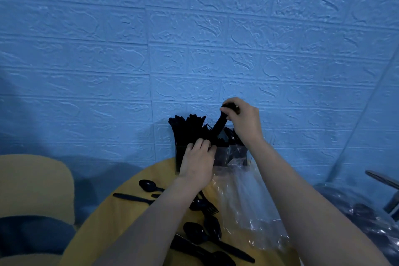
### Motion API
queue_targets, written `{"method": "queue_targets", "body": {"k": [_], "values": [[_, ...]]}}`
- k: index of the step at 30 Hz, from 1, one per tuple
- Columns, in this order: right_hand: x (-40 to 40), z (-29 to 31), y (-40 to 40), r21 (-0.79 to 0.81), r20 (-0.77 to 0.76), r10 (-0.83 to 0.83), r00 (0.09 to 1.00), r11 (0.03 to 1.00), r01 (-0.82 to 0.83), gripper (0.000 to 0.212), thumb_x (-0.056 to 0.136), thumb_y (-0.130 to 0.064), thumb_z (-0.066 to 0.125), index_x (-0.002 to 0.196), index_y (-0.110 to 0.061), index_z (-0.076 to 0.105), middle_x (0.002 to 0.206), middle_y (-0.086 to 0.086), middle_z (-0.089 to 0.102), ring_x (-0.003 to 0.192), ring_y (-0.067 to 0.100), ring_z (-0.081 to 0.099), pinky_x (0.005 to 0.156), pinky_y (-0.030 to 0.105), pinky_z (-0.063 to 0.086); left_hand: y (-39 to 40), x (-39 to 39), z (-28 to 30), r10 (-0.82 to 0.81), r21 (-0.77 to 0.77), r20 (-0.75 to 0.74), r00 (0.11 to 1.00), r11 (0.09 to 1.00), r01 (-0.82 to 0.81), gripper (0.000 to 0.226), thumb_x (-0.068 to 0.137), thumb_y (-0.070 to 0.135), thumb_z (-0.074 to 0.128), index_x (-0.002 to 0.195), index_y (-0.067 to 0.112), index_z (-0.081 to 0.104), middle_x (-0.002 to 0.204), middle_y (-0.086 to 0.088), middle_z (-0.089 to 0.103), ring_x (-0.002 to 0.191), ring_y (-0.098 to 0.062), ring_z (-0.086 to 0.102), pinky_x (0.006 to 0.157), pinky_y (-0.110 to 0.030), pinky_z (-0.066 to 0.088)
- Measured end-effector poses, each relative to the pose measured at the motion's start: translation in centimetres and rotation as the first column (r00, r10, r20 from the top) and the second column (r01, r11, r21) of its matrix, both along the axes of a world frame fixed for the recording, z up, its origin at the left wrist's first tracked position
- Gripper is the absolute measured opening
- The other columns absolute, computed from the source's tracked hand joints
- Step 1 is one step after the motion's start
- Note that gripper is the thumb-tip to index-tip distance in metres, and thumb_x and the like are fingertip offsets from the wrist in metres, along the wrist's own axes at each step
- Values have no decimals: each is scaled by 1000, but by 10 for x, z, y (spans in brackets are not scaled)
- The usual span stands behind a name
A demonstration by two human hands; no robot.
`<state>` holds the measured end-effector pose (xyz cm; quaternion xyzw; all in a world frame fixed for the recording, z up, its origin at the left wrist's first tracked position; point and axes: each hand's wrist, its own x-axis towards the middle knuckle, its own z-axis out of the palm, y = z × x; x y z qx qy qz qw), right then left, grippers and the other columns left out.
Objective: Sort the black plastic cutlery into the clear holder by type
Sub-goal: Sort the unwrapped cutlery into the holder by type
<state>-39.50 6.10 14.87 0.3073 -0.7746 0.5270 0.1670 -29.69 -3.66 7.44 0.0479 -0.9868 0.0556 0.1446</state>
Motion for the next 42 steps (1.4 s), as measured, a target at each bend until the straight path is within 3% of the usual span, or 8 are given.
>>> {"method": "queue_targets", "body": {"k": [7,12,18,21,24,29,33,42], "values": [[-19,-16,-5,224,165,-51,985,975,13,10,86,-13,69,95,-11,69,70,-4,62,50,0,58,58,12,49,0,2,-4,6,40,-34,999,999,-5,60,91,15,47,147,14,26,142,-4,31,135,-23,21,110,-37,23],[-21,-21,-5,609,164,-58,985,791,-55,25,89,-22,65,112,-12,68,113,7,67,106,19,60,80,19,40,-2,1,-5,3,66,-25,1000,998,-2,63,90,15,49,148,15,24,144,-2,30,137,-22,18,112,-37,22],[-1,-10,6,553,128,-37,991,832,-40,50,88,-35,65,133,-17,54,137,2,54,126,18,47,90,19,31,-19,9,-4,-147,353,-106,984,919,175,52,94,4,41,145,12,36,147,-3,36,138,-19,27,115,-33,20],[22,-9,13,473,8,-15,1000,881,10,40,86,-31,68,123,-17,62,130,3,56,116,17,52,89,19,34,-30,30,-3,-75,560,-164,984,814,155,46,95,-3,40,138,11,46,141,-4,45,129,-20,41,101,-13,24],[53,-18,14,477,-2,55,998,878,-47,12,87,-17,66,97,-14,71,100,1,68,82,4,57,71,7,38,-43,51,-11,6,653,-99,995,755,60,41,96,0,43,133,15,53,134,-4,50,123,-19,47,91,-12,29],[77,-68,1,800,114,33,993,589,-112,11,89,-13,62,96,-11,71,98,4,70,86,15,64,84,31,54,-52,84,-33,85,754,-36,996,656,-29,36,96,1,44,128,11,56,128,-4,58,118,-16,52,86,-8,32],[82,-101,-8,886,70,-29,997,460,-49,21,93,-21,57,106,-10,68,106,10,67,93,27,64,83,41,54,-58,96,-58,129,674,63,990,725,-138,34,97,7,45,128,13,58,128,-5,58,117,-19,54,96,-22,41],[93,-109,-14,874,83,-118,990,486,-15,19,92,-22,57,105,-9,62,103,10,63,93,25,62,77,33,52,-46,65,-47,241,251,111,964,932,-262,34,99,33,41,116,17,66,117,-5,59,115,-24,44,92,-35,35]]}}
